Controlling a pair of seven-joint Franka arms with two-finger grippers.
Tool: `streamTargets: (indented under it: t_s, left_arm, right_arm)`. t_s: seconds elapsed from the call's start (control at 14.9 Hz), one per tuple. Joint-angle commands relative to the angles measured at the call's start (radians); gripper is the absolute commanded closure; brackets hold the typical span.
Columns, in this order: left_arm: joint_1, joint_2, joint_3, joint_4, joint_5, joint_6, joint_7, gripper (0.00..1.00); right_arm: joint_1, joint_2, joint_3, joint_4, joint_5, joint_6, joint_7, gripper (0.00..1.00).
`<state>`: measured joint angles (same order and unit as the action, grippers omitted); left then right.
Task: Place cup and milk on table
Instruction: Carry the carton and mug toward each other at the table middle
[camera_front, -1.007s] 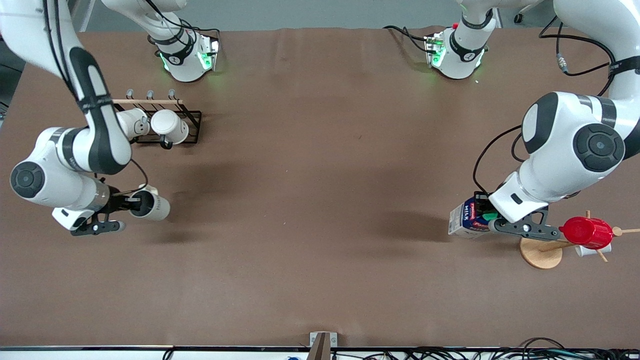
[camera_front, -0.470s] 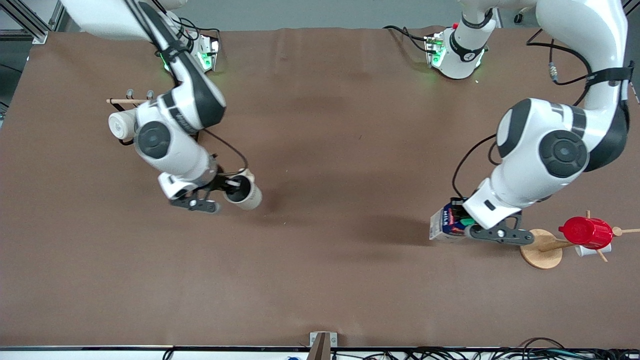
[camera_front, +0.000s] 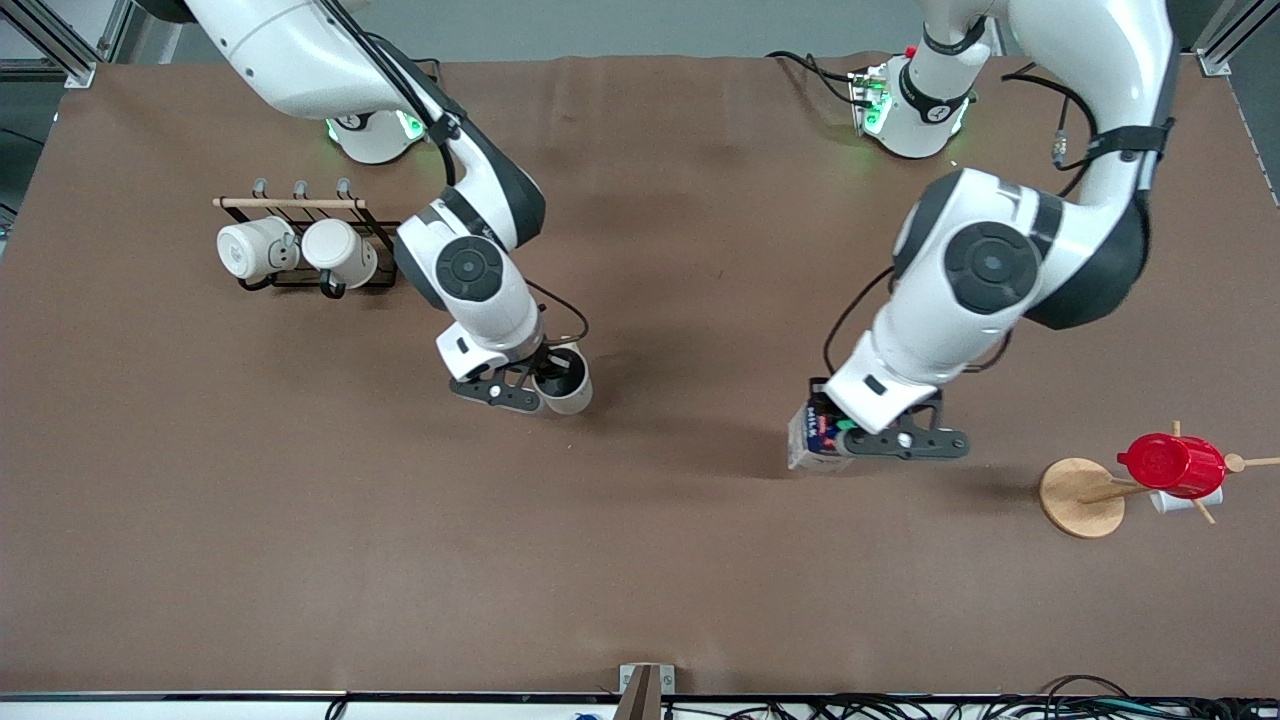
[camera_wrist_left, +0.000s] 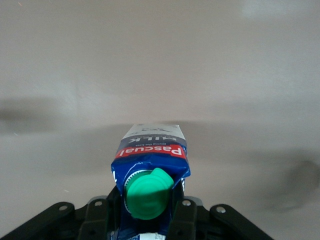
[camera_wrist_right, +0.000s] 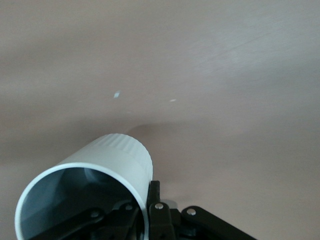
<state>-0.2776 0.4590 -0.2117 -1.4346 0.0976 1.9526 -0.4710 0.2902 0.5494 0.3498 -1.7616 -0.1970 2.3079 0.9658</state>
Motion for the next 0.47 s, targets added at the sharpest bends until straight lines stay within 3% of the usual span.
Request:
streamTargets:
  t_s: [0.0,0.4]
  left_arm:
    - [-0.063,0.047,0.005,0.058,0.005,-0.012,-0.121,0.68]
    - [-0.172,0.107,0.005,0.088,0.005,-0.004,-0.320,0.68]
  right_arm:
    - [0.035,0.047,0.001,0.040,-0.044,0.018,0.054,1.00]
    - [0.066,0.083,0.003,0.051,-0.099,0.025,0.134,0.99]
